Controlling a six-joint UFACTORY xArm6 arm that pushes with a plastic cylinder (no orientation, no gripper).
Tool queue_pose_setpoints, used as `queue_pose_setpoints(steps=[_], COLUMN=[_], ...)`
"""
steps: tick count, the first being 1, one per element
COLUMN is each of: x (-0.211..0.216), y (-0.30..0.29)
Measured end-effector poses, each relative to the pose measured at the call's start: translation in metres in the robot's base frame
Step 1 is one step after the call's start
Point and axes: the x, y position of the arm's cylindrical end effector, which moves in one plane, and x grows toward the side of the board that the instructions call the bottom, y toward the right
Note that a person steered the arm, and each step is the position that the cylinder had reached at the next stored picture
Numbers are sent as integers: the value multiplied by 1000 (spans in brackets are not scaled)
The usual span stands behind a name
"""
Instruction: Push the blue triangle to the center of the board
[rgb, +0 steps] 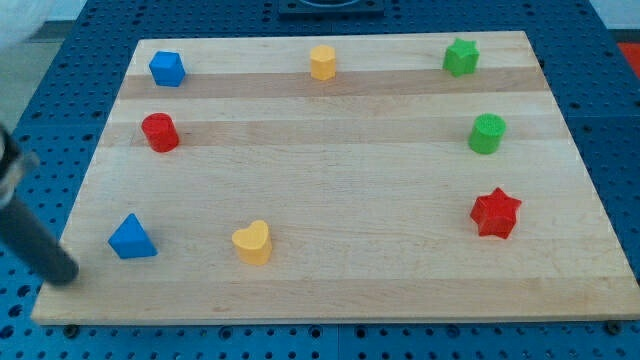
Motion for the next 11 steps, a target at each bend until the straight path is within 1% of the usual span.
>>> queue_pose_setpoints(steps=[1,2,3,5,6,7,8,9,10,11], x=[8,-17,-38,-47,-73,-92,-75,-40,-47,-101], y=[19,38,44,56,81,89,85,71,61,57])
